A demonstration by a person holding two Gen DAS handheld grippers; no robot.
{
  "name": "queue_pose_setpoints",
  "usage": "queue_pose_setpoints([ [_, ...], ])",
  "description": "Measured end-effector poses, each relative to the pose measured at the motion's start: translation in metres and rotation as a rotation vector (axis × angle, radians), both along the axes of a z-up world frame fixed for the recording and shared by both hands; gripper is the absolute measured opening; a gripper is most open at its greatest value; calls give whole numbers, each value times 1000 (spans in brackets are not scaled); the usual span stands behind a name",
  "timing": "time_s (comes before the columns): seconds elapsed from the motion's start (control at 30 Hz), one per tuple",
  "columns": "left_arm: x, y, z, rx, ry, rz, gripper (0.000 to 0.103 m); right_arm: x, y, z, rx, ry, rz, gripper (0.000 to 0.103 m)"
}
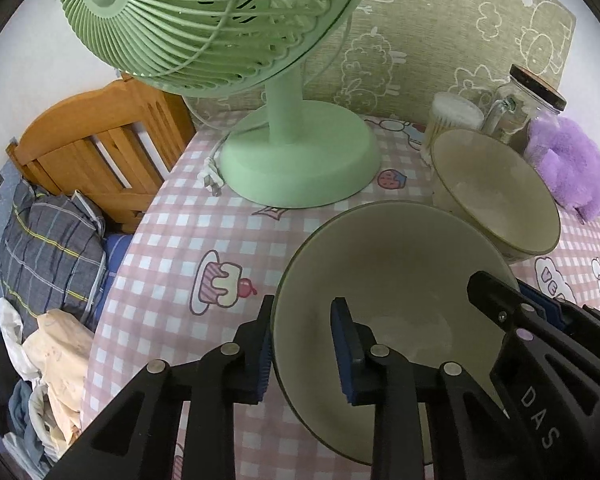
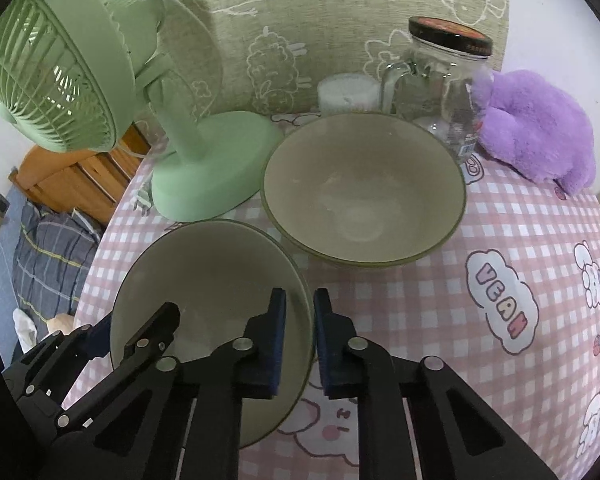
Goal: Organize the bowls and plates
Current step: 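Close both tools on the rim of the second grey-green bowl, then lift the second bowl and carry it toward the first bowl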
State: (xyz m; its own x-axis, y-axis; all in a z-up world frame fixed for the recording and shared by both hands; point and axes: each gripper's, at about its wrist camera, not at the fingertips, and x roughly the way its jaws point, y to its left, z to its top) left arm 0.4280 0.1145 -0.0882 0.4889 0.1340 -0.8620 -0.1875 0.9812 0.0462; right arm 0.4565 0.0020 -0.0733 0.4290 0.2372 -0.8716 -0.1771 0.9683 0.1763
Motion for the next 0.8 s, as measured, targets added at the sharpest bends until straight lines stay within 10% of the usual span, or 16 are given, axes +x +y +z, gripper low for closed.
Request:
queue_pose_setpoints([
  [0.8, -67, -22, 34, -10, -4, -59, 17, -67, -18, 38, -73, -17, -52, 17],
])
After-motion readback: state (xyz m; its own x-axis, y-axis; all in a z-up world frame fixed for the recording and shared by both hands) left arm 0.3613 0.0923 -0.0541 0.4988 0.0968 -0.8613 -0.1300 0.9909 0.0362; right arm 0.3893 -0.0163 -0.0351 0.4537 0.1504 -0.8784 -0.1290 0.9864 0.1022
